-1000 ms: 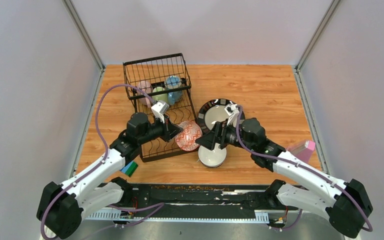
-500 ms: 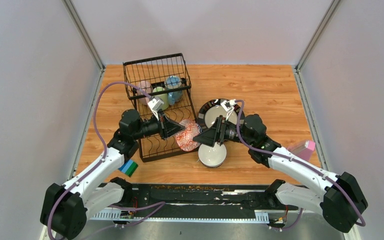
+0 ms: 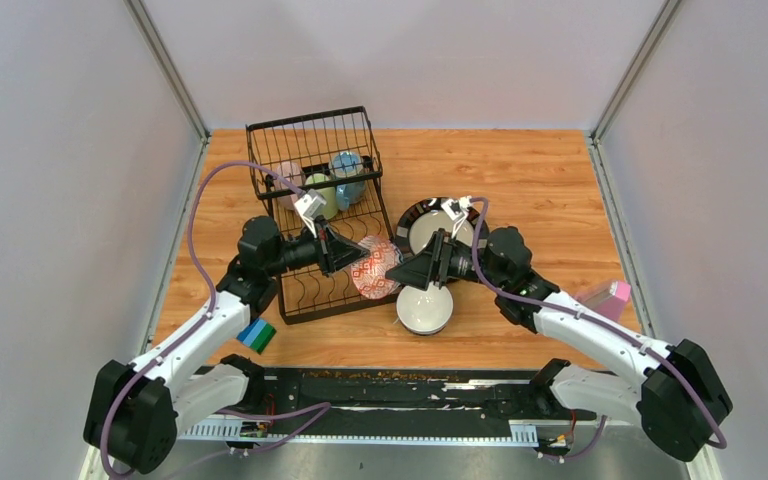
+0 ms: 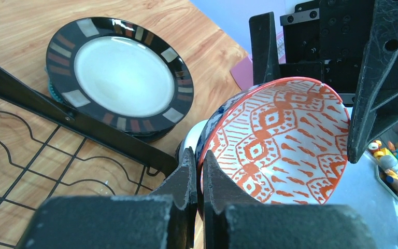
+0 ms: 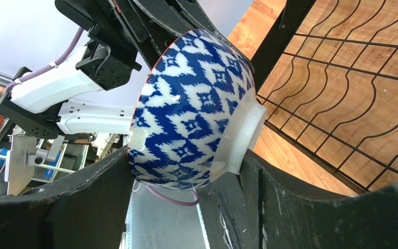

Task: Load the mixed dishes into the dish rack
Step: Turn the bowl upside down on the dish rack.

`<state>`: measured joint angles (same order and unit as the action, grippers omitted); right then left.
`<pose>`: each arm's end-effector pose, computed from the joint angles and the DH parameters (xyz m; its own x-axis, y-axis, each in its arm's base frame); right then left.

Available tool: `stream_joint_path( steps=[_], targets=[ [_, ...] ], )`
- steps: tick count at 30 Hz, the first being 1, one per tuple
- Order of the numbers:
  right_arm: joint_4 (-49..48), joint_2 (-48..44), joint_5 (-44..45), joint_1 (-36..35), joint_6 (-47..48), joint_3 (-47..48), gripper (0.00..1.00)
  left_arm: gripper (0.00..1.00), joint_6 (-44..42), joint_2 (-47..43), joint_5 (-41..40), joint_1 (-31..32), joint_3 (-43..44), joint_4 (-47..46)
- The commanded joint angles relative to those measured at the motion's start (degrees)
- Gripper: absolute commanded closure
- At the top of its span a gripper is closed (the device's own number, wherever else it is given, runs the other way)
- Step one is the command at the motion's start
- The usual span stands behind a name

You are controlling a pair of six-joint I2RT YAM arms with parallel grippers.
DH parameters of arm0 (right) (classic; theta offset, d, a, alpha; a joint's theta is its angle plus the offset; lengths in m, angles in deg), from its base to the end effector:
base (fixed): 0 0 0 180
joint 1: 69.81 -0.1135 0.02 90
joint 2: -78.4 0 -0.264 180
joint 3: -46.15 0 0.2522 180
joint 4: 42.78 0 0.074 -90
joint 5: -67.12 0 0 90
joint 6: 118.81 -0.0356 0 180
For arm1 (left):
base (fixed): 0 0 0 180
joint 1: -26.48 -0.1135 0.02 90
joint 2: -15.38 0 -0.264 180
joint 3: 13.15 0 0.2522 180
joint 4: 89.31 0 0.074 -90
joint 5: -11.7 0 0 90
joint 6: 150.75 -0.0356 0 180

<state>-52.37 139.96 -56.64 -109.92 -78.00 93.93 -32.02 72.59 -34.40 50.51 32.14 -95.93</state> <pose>0.1727 0.1714 0.2780 -0.7627 0.1802 -0.6211 -0.5848 0.2178 0.7814 0.1936 -0.1134 0.2741 -0.5181 -0.1482 -0.8424 0.7697 0.3486 -0.5348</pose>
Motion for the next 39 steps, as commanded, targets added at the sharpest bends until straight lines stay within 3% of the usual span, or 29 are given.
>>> stream_joint_path(
  steps=[1, 6, 12, 23, 29, 34, 39],
  targets=[
    [-4.93, 1.62, -1.84, 0.22, -1.18, 1.11, 0.53, 1.0, 1.07, -0.26, 2.31, 0.05, 0.9, -4.64],
    [-3.29, 4.09, -1.89, 0.22, -0.17, 3.2, 0.58, 1.0, 0.14, -0.73, -1.01, 0.03, 0.09, -2.39],
    [-1.87, 6.09, -0.95, 0.21, 0.31, 4.74, 0.61, 0.86, -0.45, -1.72, -5.2, 0.09, -1.13, -0.65],
    [1.57, 8.98, 2.85, 0.23, 1.06, 7.11, 0.64, 0.35, -2.33, -3.24, -9.55, 0.05, -1.56, 3.73],
    [5.21, 9.77, 5.29, 0.22, 3.48, 9.04, 0.64, 0.2, -4.0, -5.14, -13.76, 0.06, -1.11, 8.32],
    [8.99, 10.78, 8.15, 0.01, 7.0, 12.02, 0.65, 0.1, -5.13, -9.47, -23.23, 0.05, -1.5, 14.08],
    [15.07, 12.11, 15.47, -1.89, 13.32, 15.99, 0.64, 0.04, -3.99, -16.39, -38.91, 0.03, -3.35, 22.58]
  ],
)
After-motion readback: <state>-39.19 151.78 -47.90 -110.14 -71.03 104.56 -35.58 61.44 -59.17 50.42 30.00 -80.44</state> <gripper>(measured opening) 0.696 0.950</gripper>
